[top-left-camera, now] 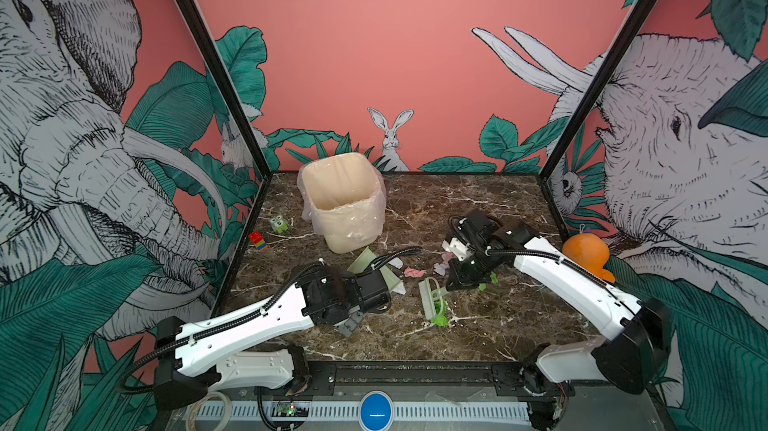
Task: Sweep away the paper scraps from the table
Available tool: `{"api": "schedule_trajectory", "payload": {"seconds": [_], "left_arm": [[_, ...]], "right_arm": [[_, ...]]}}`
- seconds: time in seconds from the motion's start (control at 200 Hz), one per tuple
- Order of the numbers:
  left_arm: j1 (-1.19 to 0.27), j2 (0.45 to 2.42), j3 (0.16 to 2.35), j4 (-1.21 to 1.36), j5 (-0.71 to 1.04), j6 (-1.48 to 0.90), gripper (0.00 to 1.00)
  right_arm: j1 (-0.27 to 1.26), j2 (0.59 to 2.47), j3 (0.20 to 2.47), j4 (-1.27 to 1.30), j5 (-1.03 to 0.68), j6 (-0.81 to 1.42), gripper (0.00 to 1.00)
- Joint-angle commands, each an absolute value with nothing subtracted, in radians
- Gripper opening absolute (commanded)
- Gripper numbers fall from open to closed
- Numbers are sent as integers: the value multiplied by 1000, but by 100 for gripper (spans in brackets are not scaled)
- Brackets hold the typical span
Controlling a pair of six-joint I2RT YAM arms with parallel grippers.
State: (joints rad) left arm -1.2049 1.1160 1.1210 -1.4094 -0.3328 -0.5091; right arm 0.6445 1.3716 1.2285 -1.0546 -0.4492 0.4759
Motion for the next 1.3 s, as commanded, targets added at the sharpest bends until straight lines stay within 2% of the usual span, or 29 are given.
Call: {"api": "schedule_trajectory", "payload": {"seconds": [0.0,0.335,0.48,0.63,0.85,1.296], "left_arm": [[-1210,1068,1104,-1417,-337,-565,0],[-1212,1035,1086,-1440,-348,-589,0],[-1212,1042,1088,-1436,-350,-583,0],[-1212,1045,1083,-1431,-348,-580,0],[-1213,1050,1074,-1421,-341,-572,0],[-1213,1095,1072,-1383,-327,-515,0]], "right_arm": [[673,1368,1214,-929,-512,554,0],[765,1577,1223,-509,-609,745,0],[766,1654,1209,-437,-626,794,0],[748,1646,1141,-428,-622,820,0],[692,1497,1008,-521,-591,808,0],[558,1230,892,-931,-530,642,0]]}}
